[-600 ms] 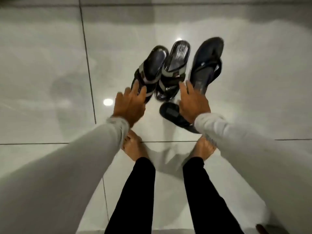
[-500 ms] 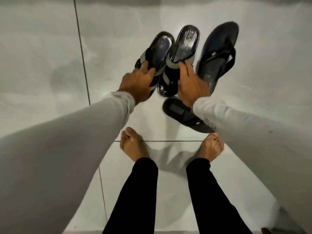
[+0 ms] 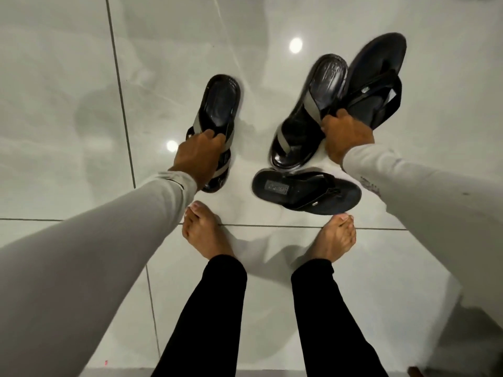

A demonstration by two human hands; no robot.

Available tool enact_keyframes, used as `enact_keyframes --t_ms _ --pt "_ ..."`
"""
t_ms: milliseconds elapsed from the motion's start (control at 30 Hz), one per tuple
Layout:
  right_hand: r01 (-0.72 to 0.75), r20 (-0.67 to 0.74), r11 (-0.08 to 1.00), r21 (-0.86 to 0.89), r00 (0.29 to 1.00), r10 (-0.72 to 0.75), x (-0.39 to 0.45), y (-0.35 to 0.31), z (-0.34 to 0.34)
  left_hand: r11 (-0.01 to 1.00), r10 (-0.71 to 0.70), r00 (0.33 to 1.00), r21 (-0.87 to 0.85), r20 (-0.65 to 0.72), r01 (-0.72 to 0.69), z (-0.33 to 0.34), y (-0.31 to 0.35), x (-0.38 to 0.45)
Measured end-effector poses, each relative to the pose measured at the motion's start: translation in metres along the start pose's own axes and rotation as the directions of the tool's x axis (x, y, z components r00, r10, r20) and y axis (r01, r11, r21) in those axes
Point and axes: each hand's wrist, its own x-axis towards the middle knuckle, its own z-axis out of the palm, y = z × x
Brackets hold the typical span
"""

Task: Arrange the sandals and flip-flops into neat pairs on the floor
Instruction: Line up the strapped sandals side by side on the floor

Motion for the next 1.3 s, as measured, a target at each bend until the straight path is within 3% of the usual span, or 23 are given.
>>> enact_keyframes --t_ms 100,167,300,433,600,800,1067,1300 --pt "-0.047 -0.027 0.998 -0.044 0.999 0.046 -0.012 0.015 -0.002 0.998 -0.051 0.999 -0.023 -0.018 0.051 0.0 0.007 -0.002" --pt "-0.039 -0.124 0.999 0.0 0.992 0.039 -0.02 0.015 -0.007 0.996 -0.082 0.996 -0.028 -0.048 0.08 -0.002 0.003 -0.006" --pt "0.057 -0.344 0.992 0.113 0.939 -0.015 -0.038 -0.015 -0.025 0.995 -0.098 0.991 0.022 -0.087 0.1 -0.009 -0.024 -0.02" --pt "0.156 -0.397 0.977 0.147 0.914 -0.086 -0.042 -0.063 -0.043 0.988 -0.144 0.987 0.039 -0.076 0.147 -0.016 -0.065 -0.036" --pt "0.266 -0.292 0.943 0.201 0.935 -0.201 -0.023 -0.138 -0.047 0.976 -0.217 0.972 -0.011 -0.086 0.216 -0.016 -0.114 -0.046" --pt "0.239 -0.041 0.922 0.306 0.97 -0.238 -0.013 -0.207 -0.014 0.978 -0.194 0.976 -0.091 -0.1 0.186 -0.004 -0.128 -0.044" --pt "0.341 -0.035 0.859 0.381 0.934 -0.356 -0.025 -0.225 0.007 0.972 -0.119 0.985 -0.216 -0.121 0.091 0.009 -0.117 -0.047" --pt "0.366 0.077 0.865 0.344 0.907 -0.414 -0.015 -0.238 -0.005 0.972 -0.116 0.984 -0.219 -0.138 0.084 0.0 -0.12 -0.042"
